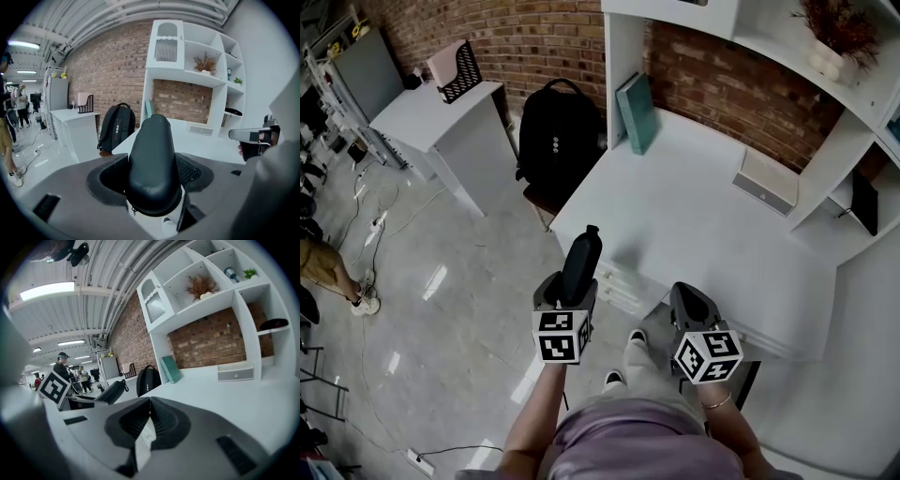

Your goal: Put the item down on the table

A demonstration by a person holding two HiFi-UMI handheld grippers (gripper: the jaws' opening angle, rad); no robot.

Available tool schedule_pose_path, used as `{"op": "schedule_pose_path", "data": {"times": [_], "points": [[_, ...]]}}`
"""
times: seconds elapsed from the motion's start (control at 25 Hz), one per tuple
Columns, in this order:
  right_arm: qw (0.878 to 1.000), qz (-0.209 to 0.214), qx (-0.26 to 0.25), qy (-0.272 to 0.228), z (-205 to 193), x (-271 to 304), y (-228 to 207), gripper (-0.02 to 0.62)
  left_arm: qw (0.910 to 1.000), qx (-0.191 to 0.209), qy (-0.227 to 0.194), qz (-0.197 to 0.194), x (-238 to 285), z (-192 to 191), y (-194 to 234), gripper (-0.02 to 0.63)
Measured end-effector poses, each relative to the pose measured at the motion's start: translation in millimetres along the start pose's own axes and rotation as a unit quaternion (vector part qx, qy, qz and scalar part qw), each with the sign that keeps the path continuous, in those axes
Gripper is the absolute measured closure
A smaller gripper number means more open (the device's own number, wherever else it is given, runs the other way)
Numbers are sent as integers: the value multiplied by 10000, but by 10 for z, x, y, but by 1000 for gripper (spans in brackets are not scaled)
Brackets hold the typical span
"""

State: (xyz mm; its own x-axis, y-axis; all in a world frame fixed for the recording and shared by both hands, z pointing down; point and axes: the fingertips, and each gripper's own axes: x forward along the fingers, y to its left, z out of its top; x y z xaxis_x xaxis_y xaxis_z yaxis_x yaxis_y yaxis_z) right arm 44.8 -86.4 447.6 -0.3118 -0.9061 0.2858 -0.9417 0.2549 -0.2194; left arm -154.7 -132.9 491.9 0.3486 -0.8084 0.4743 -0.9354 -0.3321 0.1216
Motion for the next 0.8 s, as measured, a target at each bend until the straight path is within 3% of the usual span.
{"op": "schedule_pose_path", "data": {"times": [0.8], "points": [[9997,210,68,87,307,860,-611,594,9997,123,102,172,1125,524,15,295]]}}
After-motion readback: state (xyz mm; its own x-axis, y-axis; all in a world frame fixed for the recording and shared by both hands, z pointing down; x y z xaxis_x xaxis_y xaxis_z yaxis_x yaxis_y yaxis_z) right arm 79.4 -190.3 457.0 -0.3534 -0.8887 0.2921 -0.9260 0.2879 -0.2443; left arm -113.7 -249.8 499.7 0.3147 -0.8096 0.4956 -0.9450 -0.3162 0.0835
